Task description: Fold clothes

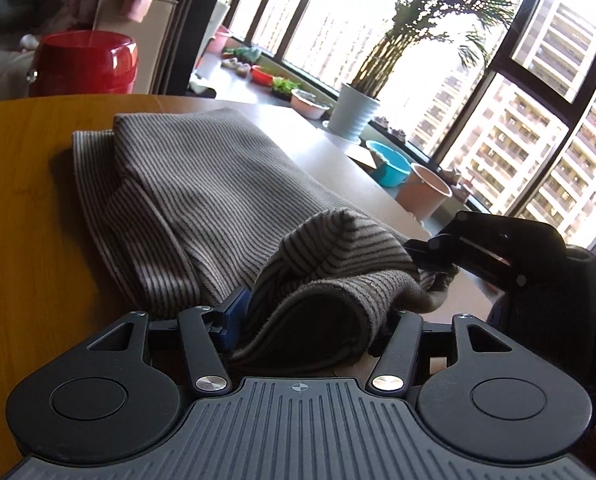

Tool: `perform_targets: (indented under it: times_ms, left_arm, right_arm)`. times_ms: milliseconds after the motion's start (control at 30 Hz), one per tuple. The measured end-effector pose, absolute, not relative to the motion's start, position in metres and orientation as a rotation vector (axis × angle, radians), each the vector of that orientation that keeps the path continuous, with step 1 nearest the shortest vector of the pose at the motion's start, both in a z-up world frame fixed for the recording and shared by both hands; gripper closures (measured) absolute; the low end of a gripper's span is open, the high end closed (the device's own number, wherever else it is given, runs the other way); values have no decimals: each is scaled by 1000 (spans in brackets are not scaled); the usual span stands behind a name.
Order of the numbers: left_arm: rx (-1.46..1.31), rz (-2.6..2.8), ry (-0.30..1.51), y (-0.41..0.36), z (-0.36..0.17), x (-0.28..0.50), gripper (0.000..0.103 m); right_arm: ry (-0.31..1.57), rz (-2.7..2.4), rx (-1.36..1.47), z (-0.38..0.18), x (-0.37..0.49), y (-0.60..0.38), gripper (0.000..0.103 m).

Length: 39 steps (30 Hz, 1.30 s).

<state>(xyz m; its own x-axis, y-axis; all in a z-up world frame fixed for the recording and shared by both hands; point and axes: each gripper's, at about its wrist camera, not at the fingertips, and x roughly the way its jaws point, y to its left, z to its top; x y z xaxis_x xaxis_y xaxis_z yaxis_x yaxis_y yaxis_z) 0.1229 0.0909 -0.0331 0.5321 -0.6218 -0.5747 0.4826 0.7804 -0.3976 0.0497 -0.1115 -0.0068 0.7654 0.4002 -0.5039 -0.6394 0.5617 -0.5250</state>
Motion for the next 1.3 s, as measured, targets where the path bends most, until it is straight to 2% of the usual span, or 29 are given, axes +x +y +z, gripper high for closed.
perform_targets:
  times_ms: [33,67,133,200,400,467,567,700,767,867,1000,1067,1300]
  left_arm:
    - [-201,-660,754,97,-29,118,31]
    - [-203,-656,744,103,-25,112,18]
    - [-206,-648,724,116,-18,101,11]
    - [-217,-633,704,128,-10,93,12]
    - [-286,-581,652,128,0,115,26]
    - [-270,-590,660,117,-3,128,36]
    - [-248,-614,696,101,-15,145,43]
    - [-228,-656,759,96,-36,149,44]
    - [-232,-654,784,100,-46,150,44]
    - [-243,-647,792,109,-54,149,51]
    - [-258,-600,767,132,-44,141,49]
    - [-250,-551,727,145,-34,135,43]
    - [-298,-591,568,154,15,116,31]
  right_arm:
    - [359,632,-747,-5,48,-114,76]
    - [371,637,-741,-5,46,-116,77]
    - [401,653,-714,0,40,-119,78]
    - [430,677,-684,7,33,-123,79]
    - [438,763,-742,58,-6,-137,79]
    - [429,779,-752,84,-15,-140,79]
    - [400,802,-728,126,-19,-144,79]
    - [400,861,-662,148,26,-137,79]
    - [446,881,-613,138,61,-132,78]
    - [571,898,-505,111,124,-124,78]
    - [707,903,-429,64,174,-122,77]
    - [739,921,-348,54,187,-129,71]
    - [789,963,-172,36,204,-151,65]
